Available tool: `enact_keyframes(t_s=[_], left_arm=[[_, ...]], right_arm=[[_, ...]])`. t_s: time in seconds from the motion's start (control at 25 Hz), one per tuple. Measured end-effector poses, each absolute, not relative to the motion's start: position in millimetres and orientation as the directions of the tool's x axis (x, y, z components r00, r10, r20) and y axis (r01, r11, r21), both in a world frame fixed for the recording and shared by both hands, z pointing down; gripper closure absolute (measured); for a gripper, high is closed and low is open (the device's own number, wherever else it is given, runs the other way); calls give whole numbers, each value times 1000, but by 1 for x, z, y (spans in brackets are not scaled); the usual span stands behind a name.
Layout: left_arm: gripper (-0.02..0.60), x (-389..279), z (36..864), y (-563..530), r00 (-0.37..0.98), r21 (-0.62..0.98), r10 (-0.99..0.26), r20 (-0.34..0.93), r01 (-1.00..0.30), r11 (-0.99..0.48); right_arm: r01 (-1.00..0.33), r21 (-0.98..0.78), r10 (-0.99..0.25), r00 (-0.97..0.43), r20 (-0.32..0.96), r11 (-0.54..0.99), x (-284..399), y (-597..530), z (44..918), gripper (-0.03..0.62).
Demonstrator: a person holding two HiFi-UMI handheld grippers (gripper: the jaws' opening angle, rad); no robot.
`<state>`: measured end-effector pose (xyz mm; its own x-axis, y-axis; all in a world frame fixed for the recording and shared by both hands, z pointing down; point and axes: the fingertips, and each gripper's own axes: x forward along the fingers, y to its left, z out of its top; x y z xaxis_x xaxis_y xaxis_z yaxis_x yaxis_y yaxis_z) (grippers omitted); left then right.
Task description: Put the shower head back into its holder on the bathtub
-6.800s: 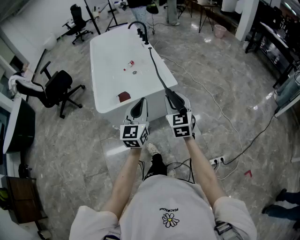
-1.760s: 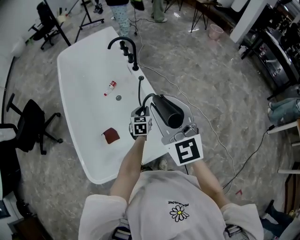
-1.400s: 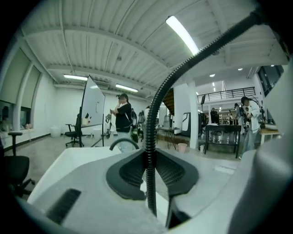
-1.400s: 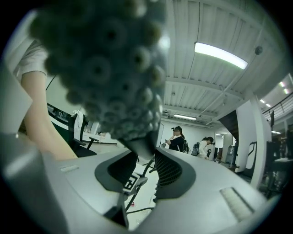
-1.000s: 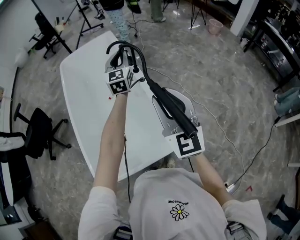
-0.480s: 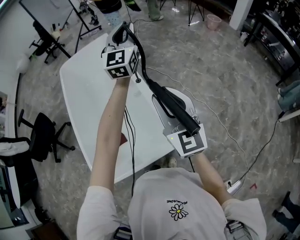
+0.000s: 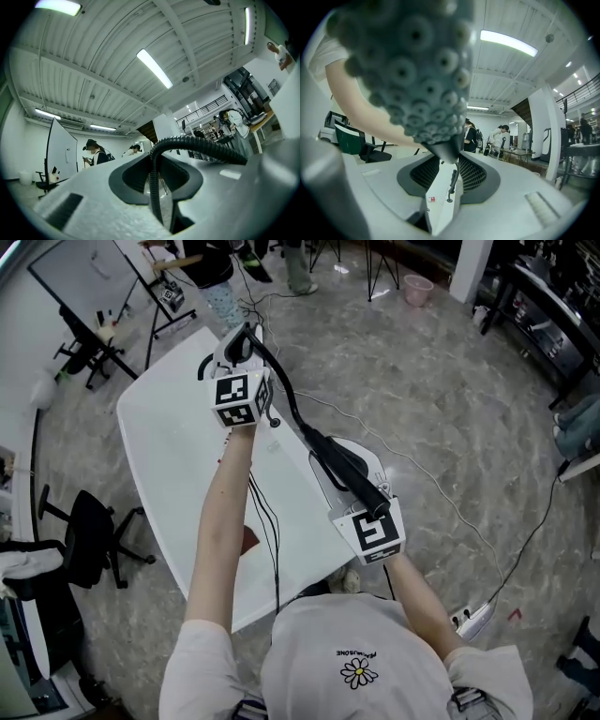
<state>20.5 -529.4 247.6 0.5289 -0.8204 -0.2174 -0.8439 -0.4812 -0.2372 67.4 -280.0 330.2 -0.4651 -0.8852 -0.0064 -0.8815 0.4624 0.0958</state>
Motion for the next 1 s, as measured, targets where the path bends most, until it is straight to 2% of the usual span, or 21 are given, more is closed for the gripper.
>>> enact_keyframes(t_s=[0.24,0.44,0.64,0.8,1.0], left_arm=[[518,-10,312,-575,514,-180,-849,-126,-853,-490],[515,-41,414,-606,503,-123,-862,65,-853,-507],[514,-57,529,-594,514,-75,-820,253,-834,-546],[514,-66,585,-572,505,4,-797,330,-845,-534],[514,-81,611,-557,486,76,-804,342,-867,-492]], right_arm=[[-889,85,-893,-448,40,450,51,-319,341,457],[-902,32,-902,-427,69,430,45,-369,352,457],[-896,31,-895,-440,79,443,31,-433,350,459],[-873,56,-858,-463,221,485,6,-488,386,459],[-858,29,-806,-470,359,514,-20,-527,447,459]])
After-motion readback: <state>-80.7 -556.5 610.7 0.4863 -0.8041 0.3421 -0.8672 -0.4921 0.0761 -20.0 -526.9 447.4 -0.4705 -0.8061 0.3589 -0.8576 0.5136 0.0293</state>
